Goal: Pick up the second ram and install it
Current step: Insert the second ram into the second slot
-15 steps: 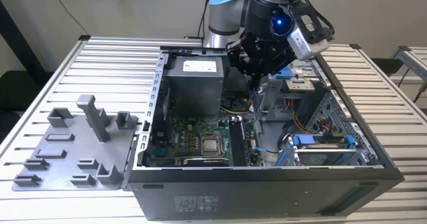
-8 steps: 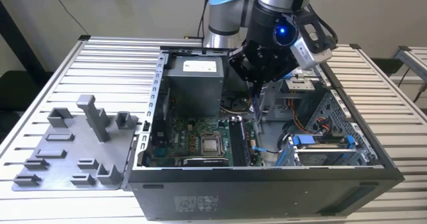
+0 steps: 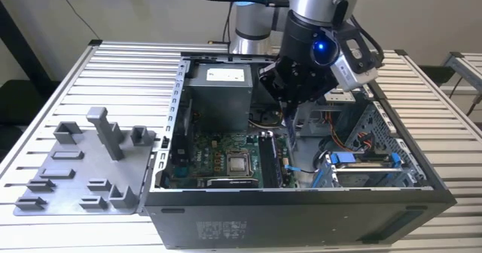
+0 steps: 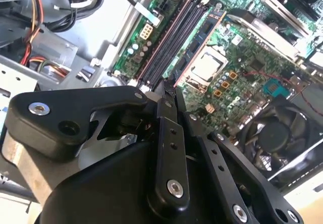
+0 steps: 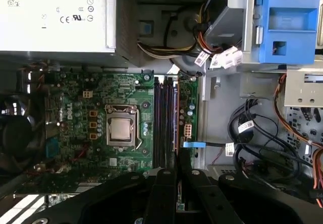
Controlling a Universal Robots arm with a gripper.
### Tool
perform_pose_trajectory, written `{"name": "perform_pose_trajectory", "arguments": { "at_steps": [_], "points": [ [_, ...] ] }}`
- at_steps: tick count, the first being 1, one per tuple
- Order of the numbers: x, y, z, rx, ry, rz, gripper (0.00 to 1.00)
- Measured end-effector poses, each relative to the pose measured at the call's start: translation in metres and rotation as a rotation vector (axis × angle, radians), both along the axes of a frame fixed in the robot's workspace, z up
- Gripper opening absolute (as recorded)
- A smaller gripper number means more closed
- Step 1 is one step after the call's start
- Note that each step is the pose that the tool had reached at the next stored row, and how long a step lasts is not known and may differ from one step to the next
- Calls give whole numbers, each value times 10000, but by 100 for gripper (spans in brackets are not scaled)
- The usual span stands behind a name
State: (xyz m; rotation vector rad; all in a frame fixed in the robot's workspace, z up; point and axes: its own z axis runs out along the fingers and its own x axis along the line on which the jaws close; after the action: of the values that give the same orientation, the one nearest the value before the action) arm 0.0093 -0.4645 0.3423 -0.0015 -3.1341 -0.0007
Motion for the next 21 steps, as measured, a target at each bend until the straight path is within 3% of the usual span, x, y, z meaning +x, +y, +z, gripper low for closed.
{"name": "perform_pose_trajectory", "arguments": {
  "at_steps": [5,13,21],
  "points": [
    [5,-40,-54,1,4,-1,14],
    [5,-42,-130,-4,4,-1,14],
    [6,-43,-272,-4,1,2,14]
  ]
}}
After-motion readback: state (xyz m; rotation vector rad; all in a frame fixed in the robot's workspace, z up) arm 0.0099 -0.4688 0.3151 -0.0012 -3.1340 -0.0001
